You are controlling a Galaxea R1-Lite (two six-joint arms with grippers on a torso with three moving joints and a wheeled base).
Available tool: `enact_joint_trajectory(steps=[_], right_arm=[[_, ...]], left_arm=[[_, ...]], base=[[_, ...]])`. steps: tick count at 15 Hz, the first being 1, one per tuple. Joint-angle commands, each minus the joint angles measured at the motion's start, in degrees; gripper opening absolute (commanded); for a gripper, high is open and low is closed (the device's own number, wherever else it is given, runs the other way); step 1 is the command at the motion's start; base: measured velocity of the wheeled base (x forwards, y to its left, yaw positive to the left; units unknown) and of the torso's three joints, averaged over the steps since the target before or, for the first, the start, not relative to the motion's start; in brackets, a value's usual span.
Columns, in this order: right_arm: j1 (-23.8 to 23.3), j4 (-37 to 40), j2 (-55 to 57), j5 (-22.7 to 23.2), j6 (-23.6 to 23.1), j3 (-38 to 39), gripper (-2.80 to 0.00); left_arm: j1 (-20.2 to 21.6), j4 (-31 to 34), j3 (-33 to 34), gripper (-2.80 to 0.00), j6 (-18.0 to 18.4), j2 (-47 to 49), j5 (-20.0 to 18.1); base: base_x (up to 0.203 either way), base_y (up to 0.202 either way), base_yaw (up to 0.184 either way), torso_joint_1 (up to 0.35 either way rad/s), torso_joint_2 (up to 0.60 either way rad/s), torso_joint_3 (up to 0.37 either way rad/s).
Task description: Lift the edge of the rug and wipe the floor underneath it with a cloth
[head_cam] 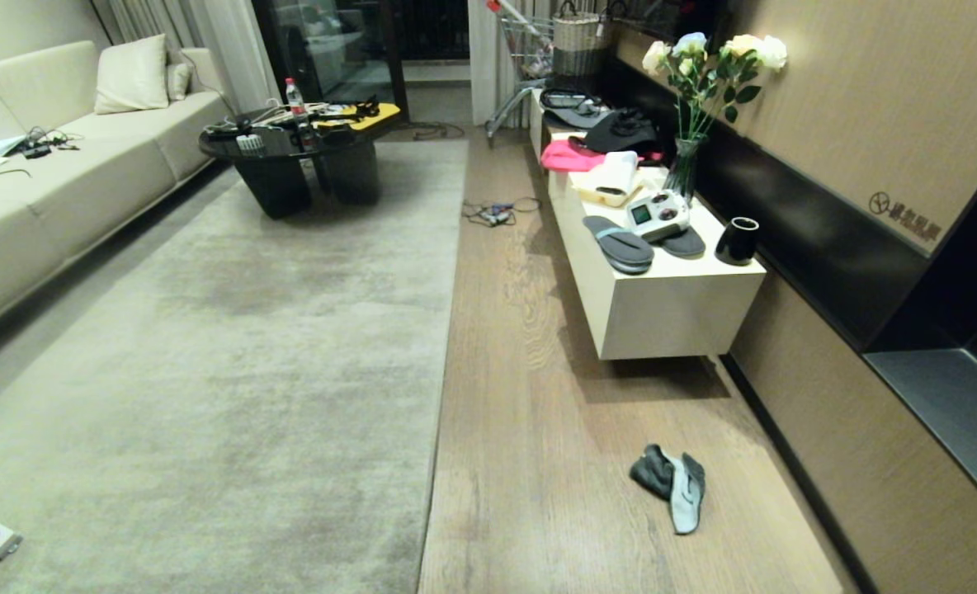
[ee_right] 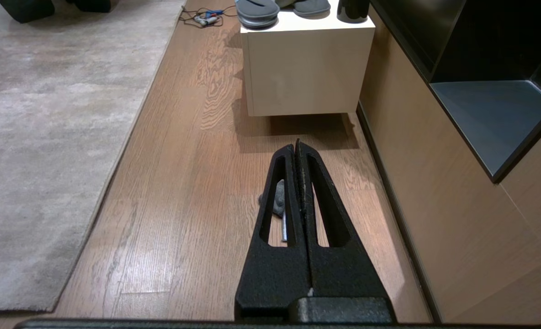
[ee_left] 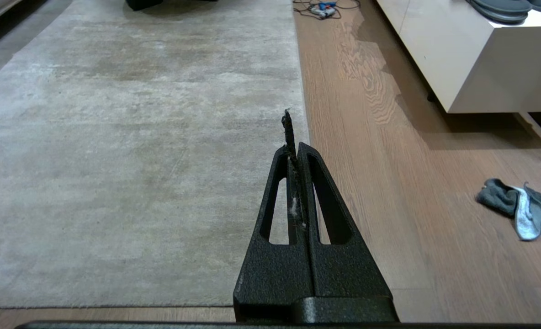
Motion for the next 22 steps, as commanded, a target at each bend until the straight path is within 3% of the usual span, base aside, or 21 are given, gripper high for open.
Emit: enact_joint_trajectory(steps=[1,22], right_arm=[[0.1,0.0,0.0,0.0,-0.2,0.0,-2.8],[0.1,0.0,0.0,0.0,-0.6,0.0,-2.8]], left_arm=[[0.0,-0.1,0.0,-2.8,0.0,0.1,0.0],[0.0,0.0,0.0,-2.8,0.0,0.1,0.0]], base=[[0.0,0.0,0.0,0.0,0.0,0.0],[0.0,0.0,0.0,0.0,0.0,0.0]])
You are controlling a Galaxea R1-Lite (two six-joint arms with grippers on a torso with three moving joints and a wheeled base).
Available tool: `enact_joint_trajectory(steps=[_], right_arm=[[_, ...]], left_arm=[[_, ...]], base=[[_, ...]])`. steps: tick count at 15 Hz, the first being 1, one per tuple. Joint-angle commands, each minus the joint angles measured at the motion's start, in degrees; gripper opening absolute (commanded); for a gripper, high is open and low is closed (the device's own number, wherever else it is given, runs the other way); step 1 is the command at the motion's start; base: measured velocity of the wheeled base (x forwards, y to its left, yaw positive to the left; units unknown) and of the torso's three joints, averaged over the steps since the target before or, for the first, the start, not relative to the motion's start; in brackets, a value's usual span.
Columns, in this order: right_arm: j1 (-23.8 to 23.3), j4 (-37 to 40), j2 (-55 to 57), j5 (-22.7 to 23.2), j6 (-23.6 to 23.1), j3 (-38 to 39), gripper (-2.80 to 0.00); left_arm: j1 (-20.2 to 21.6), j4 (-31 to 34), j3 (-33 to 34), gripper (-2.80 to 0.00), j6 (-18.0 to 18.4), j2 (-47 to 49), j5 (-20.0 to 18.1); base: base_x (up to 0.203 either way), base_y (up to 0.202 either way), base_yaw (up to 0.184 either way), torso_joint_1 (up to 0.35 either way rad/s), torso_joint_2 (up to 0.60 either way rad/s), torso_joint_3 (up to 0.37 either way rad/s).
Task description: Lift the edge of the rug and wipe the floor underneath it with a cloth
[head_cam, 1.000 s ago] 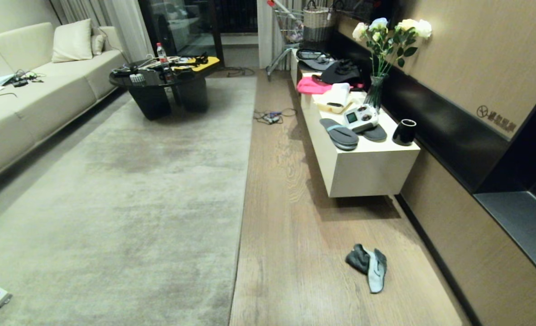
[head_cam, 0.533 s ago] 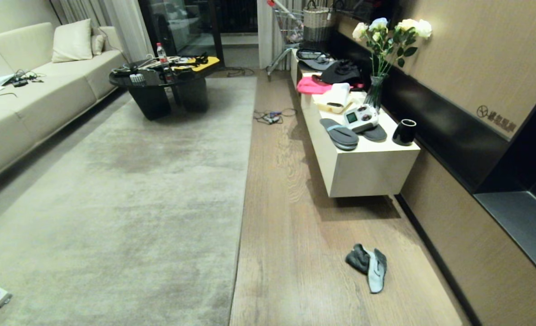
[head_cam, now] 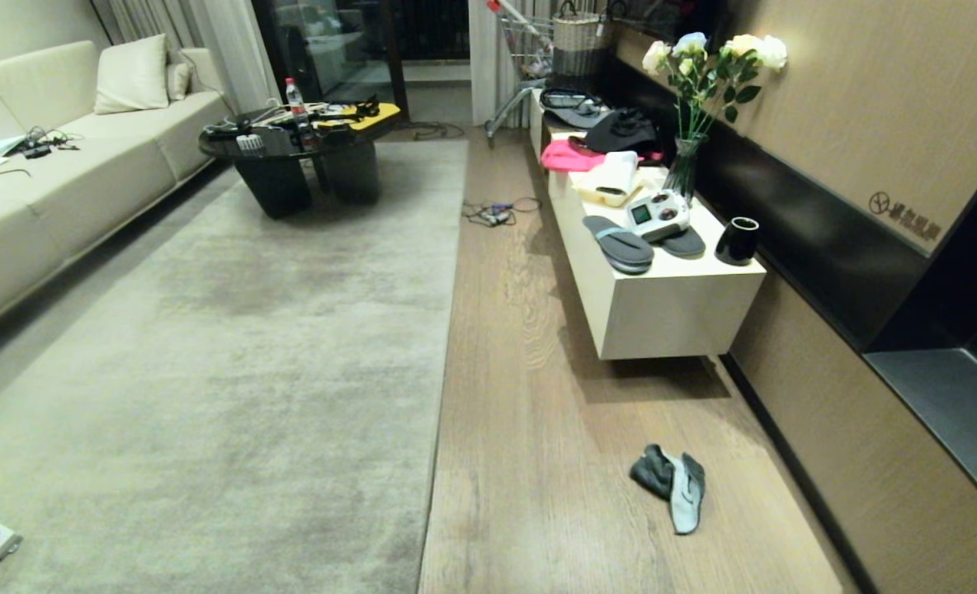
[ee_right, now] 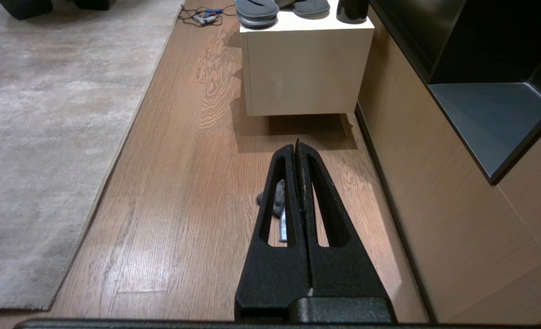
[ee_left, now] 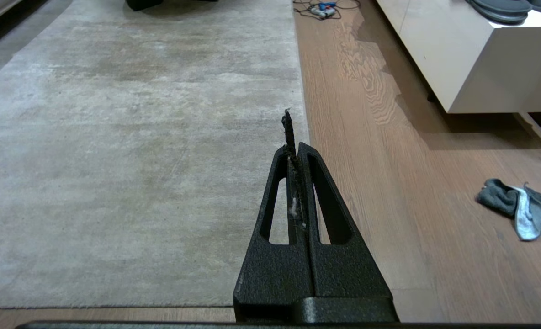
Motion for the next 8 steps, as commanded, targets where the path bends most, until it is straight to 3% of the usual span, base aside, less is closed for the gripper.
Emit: enact_joint_trajectory(steps=[1,3,8], right_arm=[[0.0,0.0,0.0,0.0,-0.1,0.0,-2.8],[0.0,0.0,0.0,0.0,-0.1,0.0,-2.8],[0.0,0.0,0.0,0.1,-0.1,0.0,-2.8]], left_arm=[[0.0,0.0,0.0,-2.8,0.0,0.1,0.0],[0.0,0.0,0.0,-2.8,0.0,0.1,0.0],[0.0,0.0,0.0,-2.8,0.0,0.1,0.0]], base=[[0.0,0.0,0.0,0.0,0.0,0.0],[0.0,0.0,0.0,-0.009,-0.09,-0.105],[0.0,0.0,0.0,-0.01,-0.36,-0.383]])
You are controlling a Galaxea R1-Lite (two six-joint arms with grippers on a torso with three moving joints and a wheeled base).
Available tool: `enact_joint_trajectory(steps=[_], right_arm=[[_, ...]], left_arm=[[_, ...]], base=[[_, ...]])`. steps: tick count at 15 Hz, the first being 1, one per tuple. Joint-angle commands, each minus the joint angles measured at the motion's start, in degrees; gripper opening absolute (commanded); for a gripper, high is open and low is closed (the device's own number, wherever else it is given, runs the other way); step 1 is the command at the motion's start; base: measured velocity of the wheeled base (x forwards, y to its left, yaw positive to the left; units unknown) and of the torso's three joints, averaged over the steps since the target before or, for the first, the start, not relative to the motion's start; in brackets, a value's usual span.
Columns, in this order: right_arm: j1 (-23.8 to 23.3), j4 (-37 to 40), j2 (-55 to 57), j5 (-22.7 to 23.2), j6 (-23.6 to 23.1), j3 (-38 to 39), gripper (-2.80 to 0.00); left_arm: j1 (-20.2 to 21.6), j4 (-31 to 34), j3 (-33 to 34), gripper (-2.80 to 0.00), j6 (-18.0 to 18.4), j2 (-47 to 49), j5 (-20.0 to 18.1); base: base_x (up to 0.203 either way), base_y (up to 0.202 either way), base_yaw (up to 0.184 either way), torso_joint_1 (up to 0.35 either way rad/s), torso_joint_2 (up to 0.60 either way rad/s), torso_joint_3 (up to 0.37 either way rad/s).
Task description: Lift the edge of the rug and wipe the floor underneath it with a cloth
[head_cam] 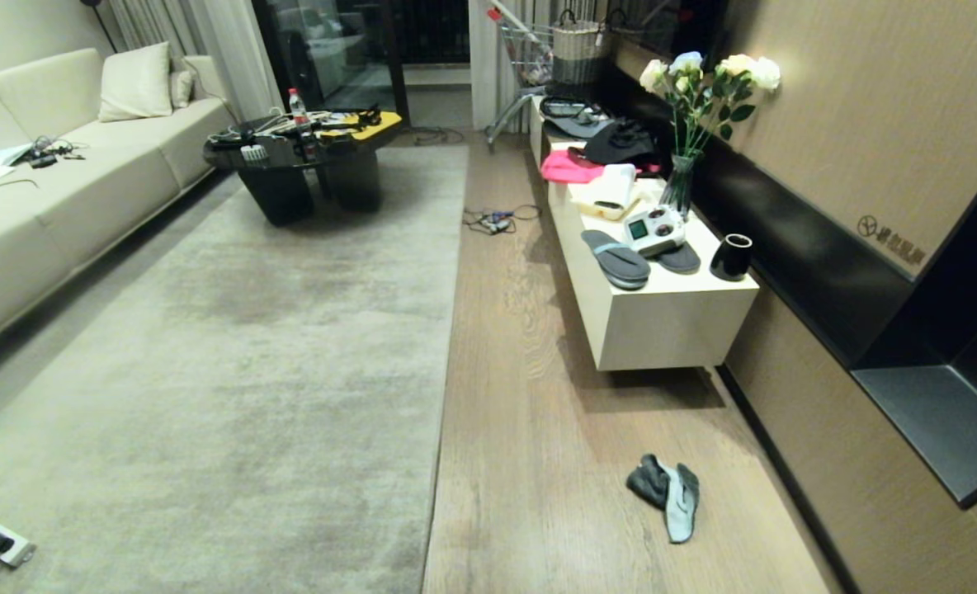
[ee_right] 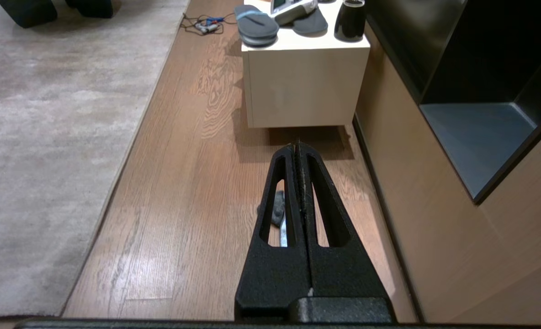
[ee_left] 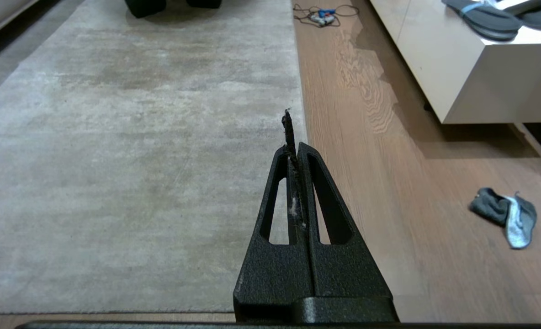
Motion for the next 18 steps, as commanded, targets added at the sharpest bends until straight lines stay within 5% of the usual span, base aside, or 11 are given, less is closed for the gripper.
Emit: enact_joint_trajectory(steps=[1,18], right_arm=[[0.0,0.0,0.0,-0.1,0.0,0.0,-2.8],[0.0,-0.1,0.0,-0.1,0.3,0.0,-2.8]], left_arm=[[0.0,0.0,0.0,-2.8,0.0,0.1,0.0],[0.0,0.0,0.0,-2.8,0.0,0.1,0.0]], base=[[0.0,0.0,0.0,0.017,-0.44,-0.412],[0.0,0.0,0.0,0.122,-0.49,-0.372]])
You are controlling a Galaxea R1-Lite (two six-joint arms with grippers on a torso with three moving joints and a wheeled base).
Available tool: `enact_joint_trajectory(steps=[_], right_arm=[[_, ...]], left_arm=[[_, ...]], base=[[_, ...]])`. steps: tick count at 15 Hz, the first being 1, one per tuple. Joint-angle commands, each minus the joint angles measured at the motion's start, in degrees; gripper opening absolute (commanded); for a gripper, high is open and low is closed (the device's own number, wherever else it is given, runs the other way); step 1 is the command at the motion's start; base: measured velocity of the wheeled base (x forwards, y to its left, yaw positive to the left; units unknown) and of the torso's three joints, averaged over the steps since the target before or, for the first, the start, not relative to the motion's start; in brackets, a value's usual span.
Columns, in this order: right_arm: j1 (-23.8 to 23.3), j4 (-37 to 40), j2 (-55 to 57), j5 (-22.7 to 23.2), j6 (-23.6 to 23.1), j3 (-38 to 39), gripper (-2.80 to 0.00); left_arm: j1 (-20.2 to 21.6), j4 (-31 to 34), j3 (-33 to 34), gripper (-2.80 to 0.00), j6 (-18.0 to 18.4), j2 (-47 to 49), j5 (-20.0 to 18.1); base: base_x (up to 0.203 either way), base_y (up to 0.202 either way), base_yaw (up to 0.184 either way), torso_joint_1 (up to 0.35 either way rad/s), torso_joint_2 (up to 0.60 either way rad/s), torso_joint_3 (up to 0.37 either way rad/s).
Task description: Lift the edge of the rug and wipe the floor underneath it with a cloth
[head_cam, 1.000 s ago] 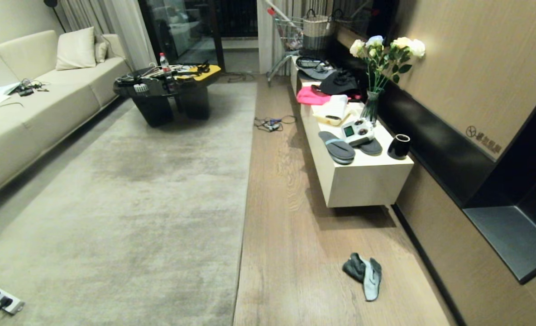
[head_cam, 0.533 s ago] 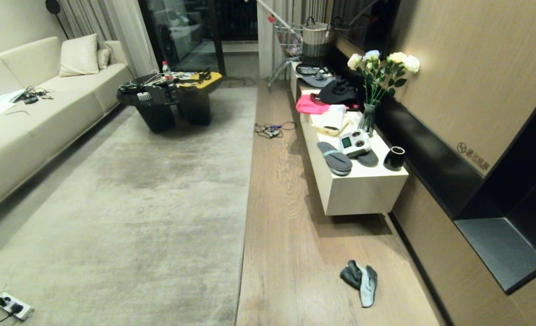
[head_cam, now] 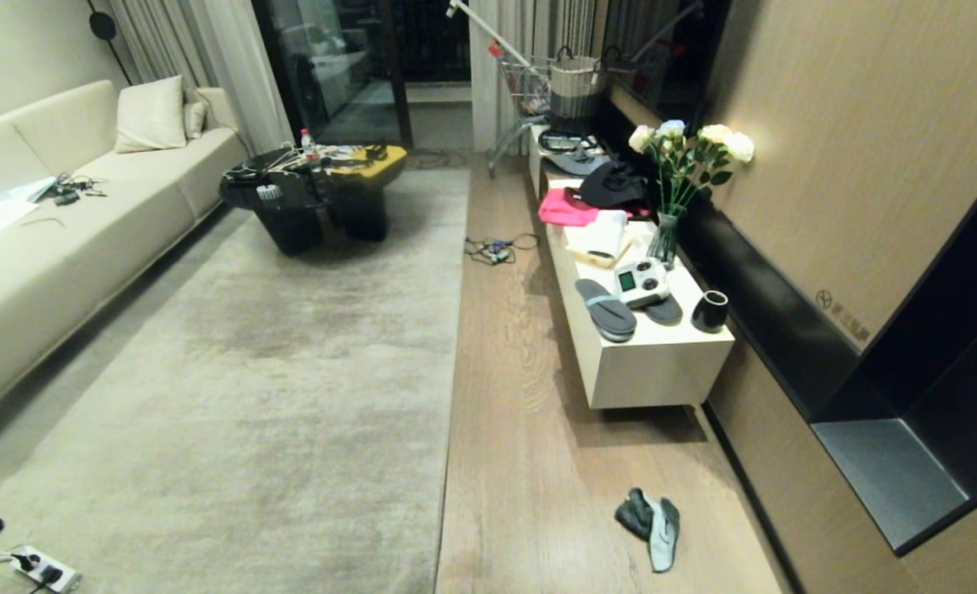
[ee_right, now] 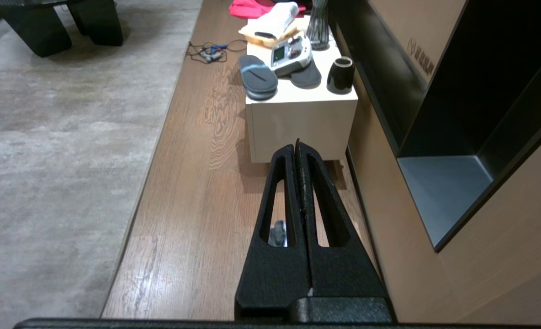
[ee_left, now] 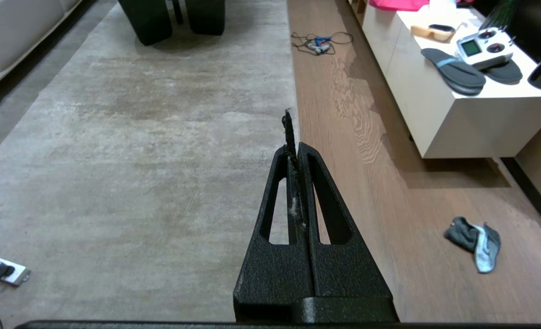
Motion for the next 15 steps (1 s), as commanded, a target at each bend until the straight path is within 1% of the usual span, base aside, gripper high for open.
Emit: enact_joint_trajectory(steps=[1,6,9,12,15], right_arm=[[0.0,0.0,0.0,0.0,-0.1,0.0,-2.8],[0.0,0.0,0.0,0.0,0.0,0.0,-2.8],[0.0,0.0,0.0,0.0,0.0,0.0,-2.8],[0.0,0.1,0.0,0.0,0.0,0.0,-2.8],[0.0,0.1,0.0,0.0,0.2,0.0,-2.8]], left_arm=[[0.0,0.0,0.0,-2.8,-0.1,0.1,0.0],[0.0,0.0,0.0,-2.8,-0.1,0.1,0.0],[0.0,0.0,0.0,-2.8,-0.1,0.1,0.0],[0.0,-0.1,0.0,-2.8,-0.1,0.1,0.0],[0.0,-0.1,0.0,-2.8,-0.1,0.1,0.0]], base=[[0.0,0.0,0.0,0.199,-0.58,-0.369],[0.0,0.0,0.0,0.228,-0.59,-0.366],[0.0,0.0,0.0,0.165,-0.41,-0.247],[0.0,0.0,0.0,0.136,-0.34,-0.189],[0.0,0.0,0.0,0.009,-0.01,-0.01]])
